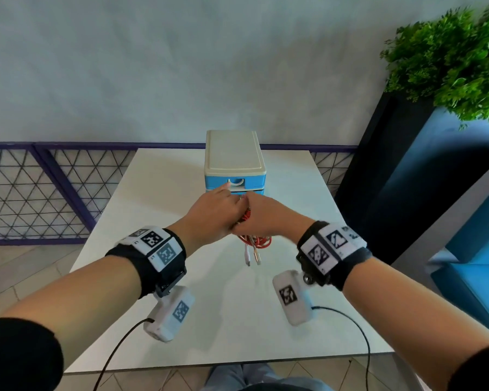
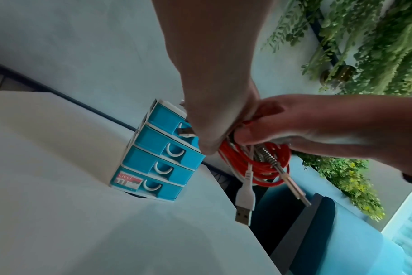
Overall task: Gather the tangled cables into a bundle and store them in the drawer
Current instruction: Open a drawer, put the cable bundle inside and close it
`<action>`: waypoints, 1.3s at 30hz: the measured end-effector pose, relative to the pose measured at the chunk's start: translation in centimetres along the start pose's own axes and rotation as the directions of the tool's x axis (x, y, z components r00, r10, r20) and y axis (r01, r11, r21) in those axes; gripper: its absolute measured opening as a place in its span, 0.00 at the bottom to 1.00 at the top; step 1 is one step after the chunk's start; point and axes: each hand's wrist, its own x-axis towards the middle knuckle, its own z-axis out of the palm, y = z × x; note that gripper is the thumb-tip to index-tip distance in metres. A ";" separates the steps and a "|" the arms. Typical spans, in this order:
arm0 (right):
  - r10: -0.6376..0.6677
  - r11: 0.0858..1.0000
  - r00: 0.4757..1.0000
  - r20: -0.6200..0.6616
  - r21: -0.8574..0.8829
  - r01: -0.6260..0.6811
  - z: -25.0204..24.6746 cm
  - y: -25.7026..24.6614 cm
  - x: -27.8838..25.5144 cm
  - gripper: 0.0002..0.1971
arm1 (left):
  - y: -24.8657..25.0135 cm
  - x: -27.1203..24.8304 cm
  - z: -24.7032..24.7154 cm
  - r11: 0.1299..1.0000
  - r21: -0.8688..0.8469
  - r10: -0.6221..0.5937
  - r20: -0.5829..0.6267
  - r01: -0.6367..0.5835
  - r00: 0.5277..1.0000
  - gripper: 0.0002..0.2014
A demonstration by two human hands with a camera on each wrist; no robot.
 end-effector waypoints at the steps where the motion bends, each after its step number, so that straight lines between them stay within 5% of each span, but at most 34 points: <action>1: -0.021 0.987 0.996 -0.083 -0.158 0.007 1.1 -0.3 -0.1 0.36 | 0.0 0.1 0.2 0.998 -0.017 -0.054 0.064 0.055 0.996 0.16; 3: -0.032 0.922 0.985 -0.171 -0.385 -0.037 3.7 -0.3 -0.3 0.58 | 0.0 0.1 0.2 0.988 -0.060 -0.131 0.122 0.139 0.984 0.15; 5: -0.046 0.845 0.966 -0.253 -0.526 -0.098 5.1 0.3 -0.5 0.64 | 0.1 -0.2 0.1 0.979 -0.121 -0.155 0.102 0.167 0.983 0.14; 9: -0.135 0.828 0.926 -0.352 -0.554 -0.090 5.6 2.2 0.2 0.50 | 0.4 -0.9 -0.1 0.952 -0.249 -0.149 0.140 0.180 0.979 0.16; 14: -0.149 0.926 0.962 -0.230 -0.374 0.054 4.6 2.5 1.5 0.16 | 0.6 -1.1 0.2 0.907 -0.337 -0.189 0.205 0.251 0.960 0.15; 20: -0.104 0.926 0.987 -0.123 -0.374 0.051 3.0 3.0 4.1 0.15 | -1.1 0.6 -0.2 0.874 -0.368 -0.158 0.401 0.317 0.902 0.20; 23: -0.070 0.935 0.991 -0.117 -0.354 0.024 1.5 3.7 5.5 0.19 | -4.7 1.8 -0.3 0.639 -0.607 -0.082 0.557 0.472 0.827 0.30; 25: -0.061 0.933 0.994 -0.094 -0.359 0.023 0.9 4.1 6.4 0.23 | -7.2 2.5 0.2 0.529 -0.669 -0.167 0.522 0.523 0.837 0.28; 27: -0.051 0.932 0.996 -0.068 -0.361 0.023 0.6 4.1 7.5 0.27 | -9.0 3.3 0.6 0.612 -0.608 -0.278 0.432 0.505 0.858 0.23; 30: -0.041 0.935 0.999 -0.028 -0.353 0.028 0.8 4.0 9.3 0.30 | -9.9 4.2 1.1 0.714 -0.544 -0.289 0.345 0.441 0.893 0.24; 39: -0.059 0.967 0.995 -0.078 -0.251 0.037 1.2 4.0 11.9 0.29 | -10.3 5.7 3.9 0.818 -0.474 -0.264 0.196 0.327 0.944 0.16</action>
